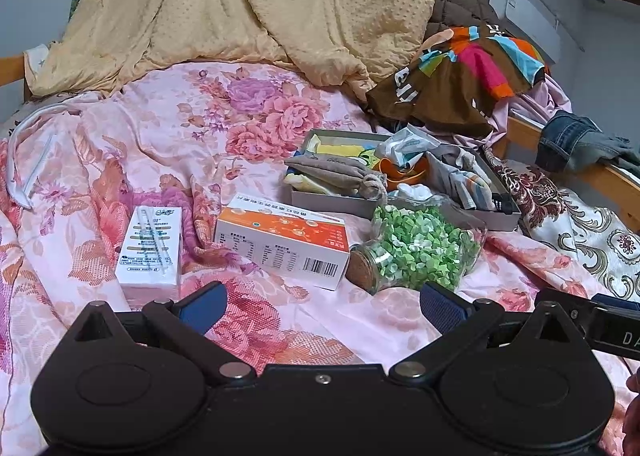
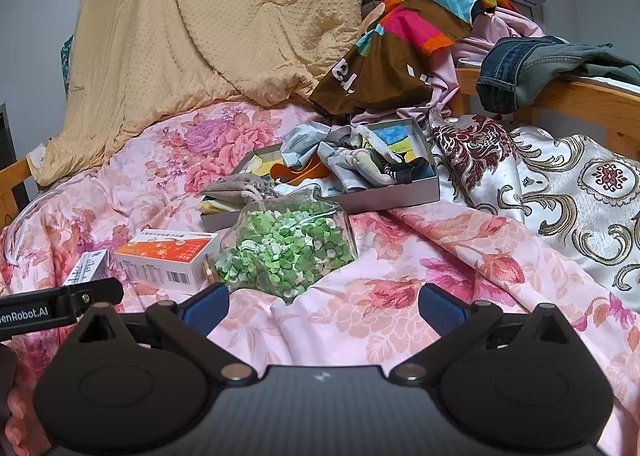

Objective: Organize soft objects

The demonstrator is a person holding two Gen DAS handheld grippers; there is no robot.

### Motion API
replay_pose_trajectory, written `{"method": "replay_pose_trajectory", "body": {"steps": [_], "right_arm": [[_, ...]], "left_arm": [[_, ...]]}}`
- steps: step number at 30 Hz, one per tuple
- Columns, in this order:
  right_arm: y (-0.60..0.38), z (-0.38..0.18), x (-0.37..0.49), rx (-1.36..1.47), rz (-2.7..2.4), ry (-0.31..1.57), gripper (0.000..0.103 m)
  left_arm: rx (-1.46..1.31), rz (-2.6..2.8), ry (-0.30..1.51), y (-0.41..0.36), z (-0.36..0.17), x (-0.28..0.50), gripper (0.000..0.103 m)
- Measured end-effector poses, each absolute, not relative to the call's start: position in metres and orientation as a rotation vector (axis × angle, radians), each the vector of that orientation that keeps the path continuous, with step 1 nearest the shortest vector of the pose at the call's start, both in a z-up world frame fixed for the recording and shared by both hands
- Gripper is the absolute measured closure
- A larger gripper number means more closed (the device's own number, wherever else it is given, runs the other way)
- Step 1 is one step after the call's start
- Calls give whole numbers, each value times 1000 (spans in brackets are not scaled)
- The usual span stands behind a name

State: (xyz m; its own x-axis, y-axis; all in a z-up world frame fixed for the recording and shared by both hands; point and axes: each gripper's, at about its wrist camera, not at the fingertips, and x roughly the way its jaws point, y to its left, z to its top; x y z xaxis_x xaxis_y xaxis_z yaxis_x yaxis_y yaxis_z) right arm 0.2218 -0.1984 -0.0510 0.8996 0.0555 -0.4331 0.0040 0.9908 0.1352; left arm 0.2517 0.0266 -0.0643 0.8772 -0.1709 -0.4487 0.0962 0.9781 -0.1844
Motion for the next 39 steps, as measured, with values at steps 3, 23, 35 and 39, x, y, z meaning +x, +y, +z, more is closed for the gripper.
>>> {"method": "replay_pose_trajectory", "body": {"steps": [3, 23, 35, 39], "right_arm": [[-199, -51, 222, 134, 28, 452, 0], [-199, -51, 222, 135, 28, 452, 0], [-199, -51, 222, 136, 28, 453, 0], [-199, -51, 222, 136, 28, 453, 0]], "left_arm": [[-162, -136, 483, 27, -64, 252, 1], [-164, -134, 485, 30, -67, 253, 1], [-165, -136, 483, 30, -68, 252, 1], [-165, -135, 482, 30, -69, 252, 1]]}}
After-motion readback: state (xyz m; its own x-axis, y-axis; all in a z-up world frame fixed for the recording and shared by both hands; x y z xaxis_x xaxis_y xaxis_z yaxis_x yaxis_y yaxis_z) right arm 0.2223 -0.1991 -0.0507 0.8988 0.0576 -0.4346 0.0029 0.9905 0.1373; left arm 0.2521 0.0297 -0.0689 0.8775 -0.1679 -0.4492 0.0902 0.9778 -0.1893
